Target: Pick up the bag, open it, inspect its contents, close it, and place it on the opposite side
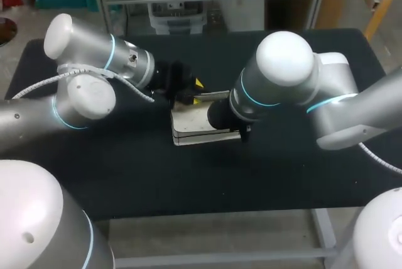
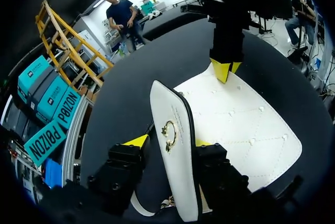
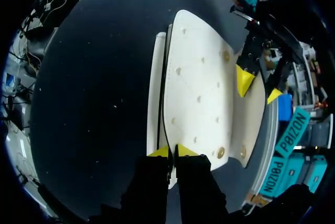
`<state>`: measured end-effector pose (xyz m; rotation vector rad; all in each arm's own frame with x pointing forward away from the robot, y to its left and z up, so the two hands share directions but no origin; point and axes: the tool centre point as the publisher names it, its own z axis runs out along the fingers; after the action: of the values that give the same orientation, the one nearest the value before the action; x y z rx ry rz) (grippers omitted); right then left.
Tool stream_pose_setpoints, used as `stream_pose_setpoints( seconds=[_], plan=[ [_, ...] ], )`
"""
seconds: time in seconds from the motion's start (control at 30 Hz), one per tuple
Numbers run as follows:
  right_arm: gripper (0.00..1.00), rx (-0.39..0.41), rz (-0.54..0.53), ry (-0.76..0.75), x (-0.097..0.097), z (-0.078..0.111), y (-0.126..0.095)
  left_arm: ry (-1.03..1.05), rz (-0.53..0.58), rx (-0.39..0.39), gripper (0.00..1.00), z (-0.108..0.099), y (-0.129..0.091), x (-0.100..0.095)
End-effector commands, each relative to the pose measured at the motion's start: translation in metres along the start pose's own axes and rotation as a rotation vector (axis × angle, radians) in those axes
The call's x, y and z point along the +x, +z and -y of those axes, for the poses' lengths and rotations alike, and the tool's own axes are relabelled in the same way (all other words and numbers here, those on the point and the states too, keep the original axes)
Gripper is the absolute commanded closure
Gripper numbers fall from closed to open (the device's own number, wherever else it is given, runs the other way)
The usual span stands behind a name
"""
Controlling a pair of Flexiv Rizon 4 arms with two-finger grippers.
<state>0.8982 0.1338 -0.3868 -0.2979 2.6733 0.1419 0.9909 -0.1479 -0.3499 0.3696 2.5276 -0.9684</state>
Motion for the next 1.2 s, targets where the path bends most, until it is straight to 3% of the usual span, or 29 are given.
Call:
stream_pose_setpoints(
  seconds=[0.03,0.1,0.27,0.33,0.43,0.5,0.53,0.6,1.03,1.07,1.1,1.13,1.2],
  plan=[
    [1.0,0.0,0.006,0.001,0.003,0.0,0.004,-0.031,-0.023,-0.018,0.56,-0.007,0.008,-0.012],
    [1.0,0.0,0.006,0.001,0.003,0.0,0.004,-0.044,-0.031,-0.019,0.64,-0.01,0.008,-0.015],
    [1.0,0.0,0.006,0.001,0.003,0.0,0.004,-0.079,-0.049,-0.007,0.65,-0.017,0.009,-0.018],
    [1.0,0.0,0.006,0.001,0.003,0.0,0.004,-0.089,-0.057,-0.015,0.73,-0.02,0.01,-0.019],
    [1.0,0.0,0.006,0.001,0.003,0.0,0.004,-0.096,-0.066,-0.018,0.65,-0.022,0.012,-0.02],
    [1.0,0.0,0.006,0.001,0.003,0.0,0.004,-0.102,-0.068,-0.014,0.66,-0.023,0.012,-0.021],
    [1.0,0.0,0.006,0.001,0.003,0.0,0.004,-0.105,-0.07,-0.009,0.74,-0.024,0.012,-0.021],
    [1.0,0.0,0.006,0.001,0.003,0.0,0.004,-0.106,-0.071,-0.008,1.0,-0.024,0.012,-0.021],
    [1.0,-0.033,0.006,-0.002,0.001,0.001,-0.004,-0.182,-0.141,0.032,1.0,-0.012,-0.005,-0.029],
    [0.75,-0.05,-0.01,-0.001,-0.001,0.001,-0.006,-0.182,-0.141,0.031,1.0,-0.01,-0.008,-0.028],
    [0.25,-0.064,-0.021,0.0,-0.002,0.001,-0.008,-0.182,-0.135,0.027,1.0,-0.008,-0.01,-0.028],
    [0.0,-0.064,-0.027,0.003,-0.004,0.001,-0.01,-0.188,-0.131,0.025,1.0,-0.005,-0.013,-0.028],
    [0.0,-0.078,-0.03,-0.004,-0.007,0.0,-0.019,-0.19,-0.116,0.015,1.0,0.0,-0.018,-0.028]
  ],
)
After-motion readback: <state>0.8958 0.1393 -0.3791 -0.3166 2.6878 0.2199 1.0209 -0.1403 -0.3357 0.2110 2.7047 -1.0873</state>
